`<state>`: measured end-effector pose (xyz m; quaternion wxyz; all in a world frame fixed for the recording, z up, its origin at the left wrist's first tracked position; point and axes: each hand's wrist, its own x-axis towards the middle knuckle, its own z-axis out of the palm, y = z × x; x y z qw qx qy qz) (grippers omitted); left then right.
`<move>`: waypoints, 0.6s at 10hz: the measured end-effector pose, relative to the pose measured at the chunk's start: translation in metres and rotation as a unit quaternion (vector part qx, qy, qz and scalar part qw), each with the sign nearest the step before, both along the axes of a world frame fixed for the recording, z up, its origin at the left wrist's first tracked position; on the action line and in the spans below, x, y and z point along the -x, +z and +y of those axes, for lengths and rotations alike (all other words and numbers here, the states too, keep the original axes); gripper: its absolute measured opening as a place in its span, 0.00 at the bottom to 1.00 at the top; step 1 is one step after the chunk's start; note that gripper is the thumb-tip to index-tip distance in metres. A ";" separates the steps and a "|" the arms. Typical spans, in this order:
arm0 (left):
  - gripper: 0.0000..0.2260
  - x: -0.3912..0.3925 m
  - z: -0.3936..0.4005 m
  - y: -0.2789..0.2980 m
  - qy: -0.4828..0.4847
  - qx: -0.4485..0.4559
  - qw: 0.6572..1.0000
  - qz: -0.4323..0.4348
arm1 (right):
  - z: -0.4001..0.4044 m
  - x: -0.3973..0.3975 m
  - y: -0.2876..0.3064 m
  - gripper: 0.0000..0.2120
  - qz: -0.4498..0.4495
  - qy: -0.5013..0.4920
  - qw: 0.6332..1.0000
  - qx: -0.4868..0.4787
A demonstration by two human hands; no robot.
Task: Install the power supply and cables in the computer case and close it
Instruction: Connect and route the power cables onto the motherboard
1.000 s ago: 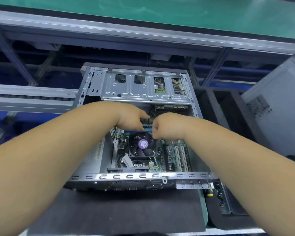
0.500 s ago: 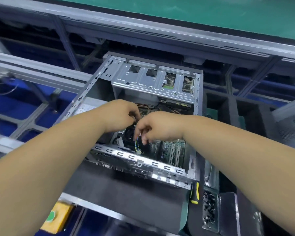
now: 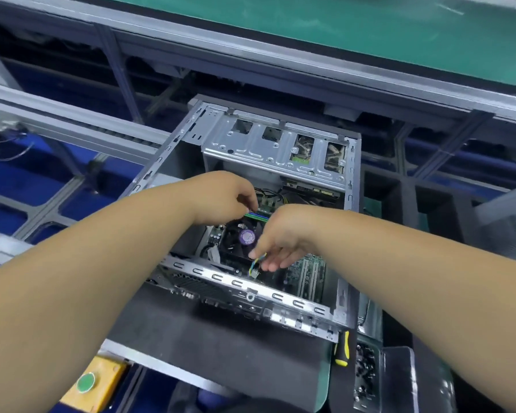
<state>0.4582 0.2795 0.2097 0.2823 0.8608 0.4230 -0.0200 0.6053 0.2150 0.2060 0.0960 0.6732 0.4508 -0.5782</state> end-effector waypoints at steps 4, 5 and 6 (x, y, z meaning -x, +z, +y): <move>0.12 -0.053 0.023 -0.002 -0.314 -0.017 0.942 0.116 | -0.018 0.018 -0.022 0.06 -0.216 -0.122 0.967 0.051; 0.13 -0.058 0.022 -0.008 -0.312 -0.034 0.944 0.102 | -0.022 0.024 -0.024 0.05 -0.251 -0.101 0.960 0.065; 0.12 -0.055 0.024 -0.019 -0.287 -0.035 0.955 0.065 | -0.021 0.022 -0.027 0.10 -0.265 -0.095 0.959 0.039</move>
